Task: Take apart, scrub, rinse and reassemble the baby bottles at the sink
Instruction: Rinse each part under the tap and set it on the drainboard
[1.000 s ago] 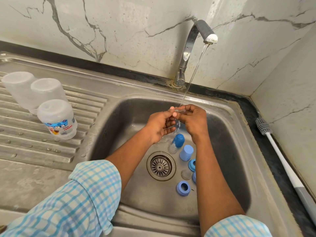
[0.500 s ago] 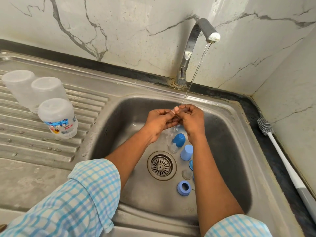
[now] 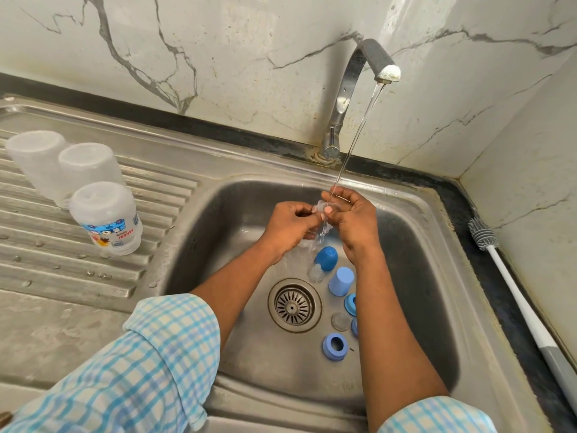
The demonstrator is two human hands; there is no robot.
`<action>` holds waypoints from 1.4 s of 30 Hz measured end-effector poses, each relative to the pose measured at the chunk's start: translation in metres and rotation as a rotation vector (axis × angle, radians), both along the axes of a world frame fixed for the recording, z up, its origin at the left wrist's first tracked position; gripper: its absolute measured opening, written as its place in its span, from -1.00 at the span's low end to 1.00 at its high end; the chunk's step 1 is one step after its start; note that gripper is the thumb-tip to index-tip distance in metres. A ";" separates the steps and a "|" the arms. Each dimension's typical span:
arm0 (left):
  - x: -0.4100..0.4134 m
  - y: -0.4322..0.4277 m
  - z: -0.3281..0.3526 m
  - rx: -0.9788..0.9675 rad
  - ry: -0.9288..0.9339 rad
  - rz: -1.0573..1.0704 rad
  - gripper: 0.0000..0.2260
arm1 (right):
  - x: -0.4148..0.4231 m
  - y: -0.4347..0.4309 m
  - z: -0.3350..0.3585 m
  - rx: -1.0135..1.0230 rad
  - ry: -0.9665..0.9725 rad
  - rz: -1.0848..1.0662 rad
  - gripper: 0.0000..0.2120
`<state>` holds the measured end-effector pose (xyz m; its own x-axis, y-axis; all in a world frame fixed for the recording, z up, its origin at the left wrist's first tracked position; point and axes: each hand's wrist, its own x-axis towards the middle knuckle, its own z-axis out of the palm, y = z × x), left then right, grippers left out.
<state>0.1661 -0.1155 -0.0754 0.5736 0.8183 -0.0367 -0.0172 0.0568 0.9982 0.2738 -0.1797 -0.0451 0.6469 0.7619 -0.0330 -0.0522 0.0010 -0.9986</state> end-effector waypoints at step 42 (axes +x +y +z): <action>0.007 0.002 -0.011 0.276 0.091 0.161 -0.87 | 0.008 -0.003 -0.003 -0.211 -0.094 0.049 -0.67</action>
